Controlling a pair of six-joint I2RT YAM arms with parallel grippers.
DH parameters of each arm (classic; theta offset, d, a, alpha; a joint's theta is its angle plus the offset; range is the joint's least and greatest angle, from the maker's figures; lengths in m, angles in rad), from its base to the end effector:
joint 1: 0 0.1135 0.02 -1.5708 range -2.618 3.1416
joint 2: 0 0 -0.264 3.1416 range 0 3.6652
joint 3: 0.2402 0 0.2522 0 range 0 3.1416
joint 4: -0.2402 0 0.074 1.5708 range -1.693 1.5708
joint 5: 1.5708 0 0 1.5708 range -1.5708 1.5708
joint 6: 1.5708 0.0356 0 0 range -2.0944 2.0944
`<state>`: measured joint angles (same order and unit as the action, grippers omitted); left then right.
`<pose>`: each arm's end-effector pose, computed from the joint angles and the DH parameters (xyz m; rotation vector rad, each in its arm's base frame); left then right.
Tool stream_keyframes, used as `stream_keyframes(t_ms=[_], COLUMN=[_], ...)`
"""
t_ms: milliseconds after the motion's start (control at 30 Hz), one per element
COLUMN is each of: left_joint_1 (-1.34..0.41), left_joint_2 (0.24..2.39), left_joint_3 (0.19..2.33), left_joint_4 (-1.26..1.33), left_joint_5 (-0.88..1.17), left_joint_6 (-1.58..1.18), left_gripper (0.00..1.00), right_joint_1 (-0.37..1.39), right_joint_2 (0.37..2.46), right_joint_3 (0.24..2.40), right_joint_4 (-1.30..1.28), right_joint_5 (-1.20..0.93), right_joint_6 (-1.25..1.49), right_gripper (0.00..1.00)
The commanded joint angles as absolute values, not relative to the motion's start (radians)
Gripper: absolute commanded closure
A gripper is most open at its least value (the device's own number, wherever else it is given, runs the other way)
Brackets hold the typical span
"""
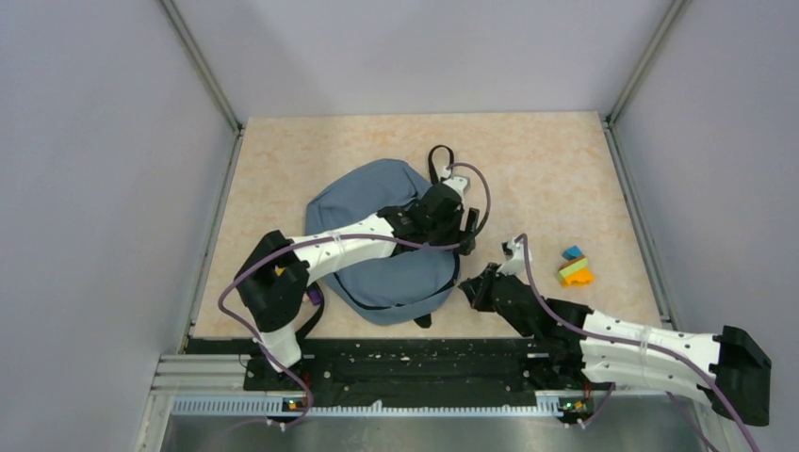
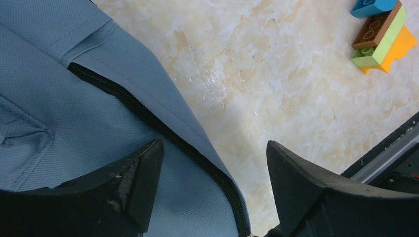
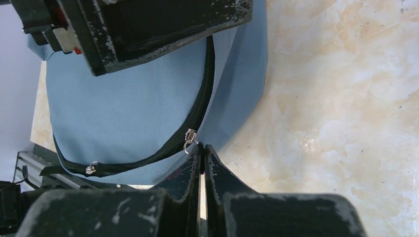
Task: Pack the student bag
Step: Zip the student bag at the center of the board.
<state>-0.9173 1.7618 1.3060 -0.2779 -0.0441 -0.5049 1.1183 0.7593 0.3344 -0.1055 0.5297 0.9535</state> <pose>0.2431 -0.3149 0.2454 0.4683 2.3537 -0.6566 0.0891 0.1421 0.1959 0.1509 2.0996 0.7375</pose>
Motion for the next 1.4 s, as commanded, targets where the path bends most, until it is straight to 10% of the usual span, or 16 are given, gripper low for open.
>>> stream_keyframes(t_ms=[0, 700, 1367], left_joint_1=[-0.929, -1.074, -1.091], left_joint_2=[1.824, 1.688, 1.792], left_joint_3=[1.375, 1.385, 1.402], left_joint_4=[-0.42, -0.638, -0.682], left_joint_5=[-0.121, -0.389, -0.234], left_joint_6=[-0.525, -0.611, -0.628], left_gripper=[0.17, 0.12, 0.13], right_joint_1=[1.134, 1.134, 1.134], right_joint_2=[0.752, 0.756, 0.779], right_joint_3=[0.31, 0.266, 0.265], right_joint_4=[-0.054, 0.035, 0.063], right_joint_5=[0.541, 0.517, 0.493], right_joint_6=[0.946, 0.927, 0.922], right_gripper=[1.0, 1.0, 1.0])
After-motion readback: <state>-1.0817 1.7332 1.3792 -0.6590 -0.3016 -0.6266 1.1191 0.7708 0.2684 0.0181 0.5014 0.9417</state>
